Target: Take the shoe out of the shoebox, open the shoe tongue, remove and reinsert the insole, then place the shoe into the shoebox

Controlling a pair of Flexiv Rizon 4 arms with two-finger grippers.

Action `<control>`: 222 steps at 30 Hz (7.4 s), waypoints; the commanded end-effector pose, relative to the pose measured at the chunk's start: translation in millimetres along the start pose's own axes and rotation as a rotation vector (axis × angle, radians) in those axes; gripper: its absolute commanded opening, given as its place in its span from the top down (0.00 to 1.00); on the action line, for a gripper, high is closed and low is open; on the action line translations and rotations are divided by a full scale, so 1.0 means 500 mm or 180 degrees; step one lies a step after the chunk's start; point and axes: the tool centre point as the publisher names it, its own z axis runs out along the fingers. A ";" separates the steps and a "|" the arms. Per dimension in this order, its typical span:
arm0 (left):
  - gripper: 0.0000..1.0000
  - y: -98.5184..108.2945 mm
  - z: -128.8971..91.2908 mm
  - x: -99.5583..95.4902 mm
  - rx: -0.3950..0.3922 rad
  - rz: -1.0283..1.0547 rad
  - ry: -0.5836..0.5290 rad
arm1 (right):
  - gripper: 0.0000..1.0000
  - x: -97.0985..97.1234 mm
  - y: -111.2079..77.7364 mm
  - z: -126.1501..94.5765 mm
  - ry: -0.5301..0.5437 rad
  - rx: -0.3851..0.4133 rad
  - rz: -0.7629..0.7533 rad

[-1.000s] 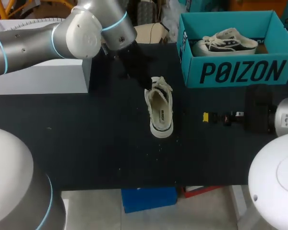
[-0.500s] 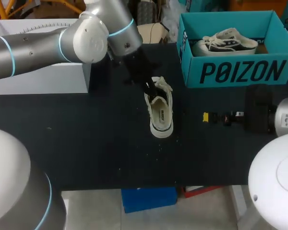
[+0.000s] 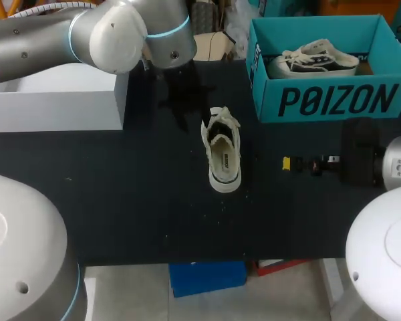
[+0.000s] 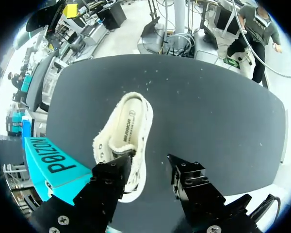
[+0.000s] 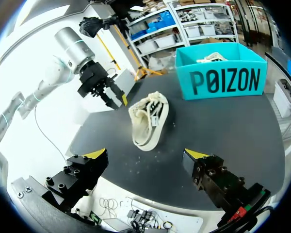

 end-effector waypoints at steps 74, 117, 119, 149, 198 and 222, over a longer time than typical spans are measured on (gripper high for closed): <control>1.00 0.004 -0.036 -0.051 -0.0627 0.0823 0.0107 | 0.00 -0.001 0.000 0.000 0.0009 0.0012 0.0003; 1.00 0.181 -0.325 0.396 -0.1141 -0.1910 -0.0715 | 0.00 -0.001 0.000 0.000 0.0009 0.0012 0.0003; 1.00 0.192 -0.333 0.431 -0.1162 -0.2003 -0.0710 | 0.00 -0.001 0.000 0.000 0.0009 0.0012 0.0003; 1.00 0.372 -0.350 0.722 -0.1160 -0.2852 -0.0788 | 0.00 -0.001 0.000 0.000 0.0009 0.0012 0.0003; 1.00 0.553 -0.172 0.726 -0.0657 -0.3033 -0.0454 | 0.00 -0.001 0.000 0.000 0.0009 0.0012 0.0003; 0.00 0.481 -0.247 0.663 -0.0759 -0.2877 -0.0594 | 0.00 -0.001 0.000 0.000 0.0009 0.0012 0.0003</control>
